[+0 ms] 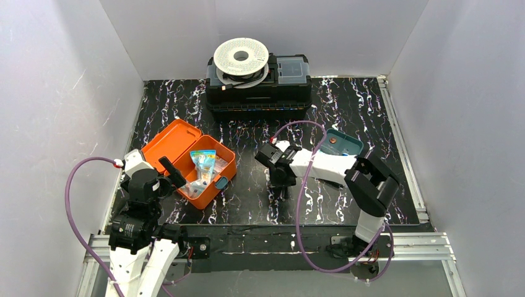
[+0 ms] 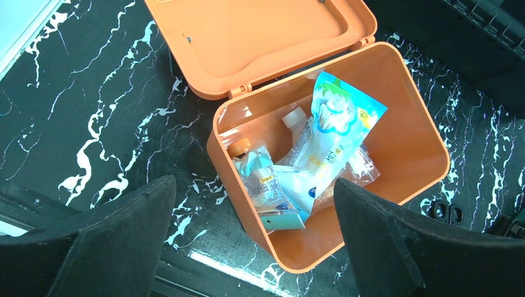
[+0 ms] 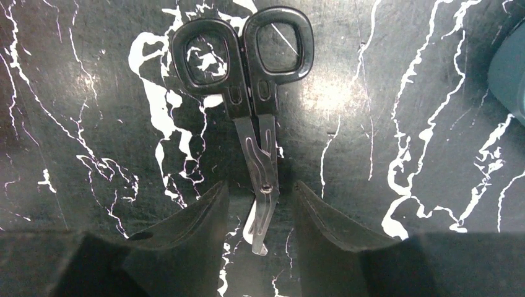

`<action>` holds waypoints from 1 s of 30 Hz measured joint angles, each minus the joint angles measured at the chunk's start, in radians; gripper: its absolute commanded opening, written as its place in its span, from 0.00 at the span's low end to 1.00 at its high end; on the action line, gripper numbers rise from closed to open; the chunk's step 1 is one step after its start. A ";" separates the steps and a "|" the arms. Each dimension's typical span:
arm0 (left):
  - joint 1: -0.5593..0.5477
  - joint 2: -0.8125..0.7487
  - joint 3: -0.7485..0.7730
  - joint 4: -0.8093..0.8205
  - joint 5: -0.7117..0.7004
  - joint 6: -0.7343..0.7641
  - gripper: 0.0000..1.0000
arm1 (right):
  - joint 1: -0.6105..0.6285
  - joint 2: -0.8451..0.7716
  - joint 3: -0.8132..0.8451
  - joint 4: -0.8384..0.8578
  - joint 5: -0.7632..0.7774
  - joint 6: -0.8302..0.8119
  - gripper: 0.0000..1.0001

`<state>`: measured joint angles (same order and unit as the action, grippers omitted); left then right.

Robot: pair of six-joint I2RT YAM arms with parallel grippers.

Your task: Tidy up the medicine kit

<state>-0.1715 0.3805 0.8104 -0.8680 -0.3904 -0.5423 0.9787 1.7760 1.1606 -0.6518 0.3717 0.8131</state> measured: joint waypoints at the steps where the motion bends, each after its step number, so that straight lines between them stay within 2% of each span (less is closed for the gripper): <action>1: 0.000 0.000 0.000 0.000 0.001 0.000 0.99 | -0.003 0.002 -0.001 0.006 -0.006 -0.002 0.47; 5: 0.000 0.000 0.000 0.000 0.006 0.000 0.99 | -0.010 0.012 -0.015 0.036 -0.023 -0.003 0.41; 16: 0.000 0.000 0.000 0.000 0.010 0.000 1.00 | -0.010 -0.012 -0.058 0.111 -0.052 -0.009 0.12; 23: 0.000 0.000 0.000 0.000 0.011 0.000 1.00 | 0.002 -0.027 -0.080 0.132 -0.044 -0.010 0.10; 30: 0.000 0.000 0.000 0.000 0.014 0.001 0.99 | 0.105 -0.029 -0.082 0.112 -0.025 0.004 0.11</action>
<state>-0.1715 0.3805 0.8104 -0.8677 -0.3763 -0.5415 1.0840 1.7470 1.0790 -0.5400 0.3470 0.8169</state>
